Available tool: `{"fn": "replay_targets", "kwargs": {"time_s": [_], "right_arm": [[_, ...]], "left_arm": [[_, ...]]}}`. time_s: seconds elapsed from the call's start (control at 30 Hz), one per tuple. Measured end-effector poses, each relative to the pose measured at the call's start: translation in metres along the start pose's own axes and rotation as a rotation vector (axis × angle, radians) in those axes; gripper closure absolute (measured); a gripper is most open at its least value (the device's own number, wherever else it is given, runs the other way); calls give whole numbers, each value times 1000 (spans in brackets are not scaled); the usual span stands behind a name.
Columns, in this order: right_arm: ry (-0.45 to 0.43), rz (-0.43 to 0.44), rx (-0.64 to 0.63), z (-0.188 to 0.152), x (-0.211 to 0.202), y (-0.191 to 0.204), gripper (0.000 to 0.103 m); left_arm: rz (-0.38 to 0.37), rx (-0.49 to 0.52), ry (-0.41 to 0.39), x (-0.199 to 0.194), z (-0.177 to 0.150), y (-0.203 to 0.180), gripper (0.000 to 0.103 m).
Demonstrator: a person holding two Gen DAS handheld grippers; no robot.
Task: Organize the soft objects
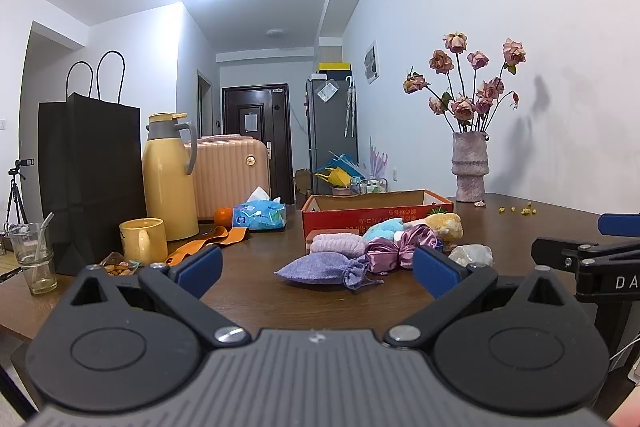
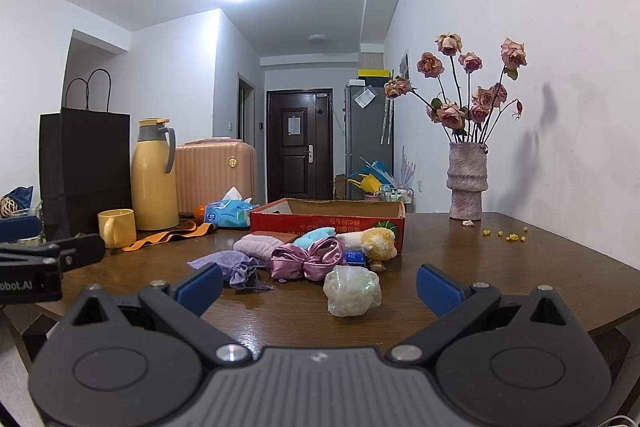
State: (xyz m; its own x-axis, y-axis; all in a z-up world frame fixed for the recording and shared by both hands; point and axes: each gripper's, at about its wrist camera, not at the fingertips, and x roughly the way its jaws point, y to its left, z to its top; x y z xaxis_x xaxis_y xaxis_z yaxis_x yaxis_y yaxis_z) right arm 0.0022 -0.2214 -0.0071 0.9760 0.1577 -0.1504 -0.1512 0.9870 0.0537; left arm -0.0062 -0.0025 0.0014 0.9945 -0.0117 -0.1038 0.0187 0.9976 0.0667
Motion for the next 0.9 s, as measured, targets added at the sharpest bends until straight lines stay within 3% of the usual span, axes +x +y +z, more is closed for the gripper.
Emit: {"fn": "replay_targets", "kwargs": {"time_s": [0.9], "right_arm": [[-5,-1,3,1,1,-1,0]], "left_arm": [[2,3,-13,-3,0,2,0]]}}
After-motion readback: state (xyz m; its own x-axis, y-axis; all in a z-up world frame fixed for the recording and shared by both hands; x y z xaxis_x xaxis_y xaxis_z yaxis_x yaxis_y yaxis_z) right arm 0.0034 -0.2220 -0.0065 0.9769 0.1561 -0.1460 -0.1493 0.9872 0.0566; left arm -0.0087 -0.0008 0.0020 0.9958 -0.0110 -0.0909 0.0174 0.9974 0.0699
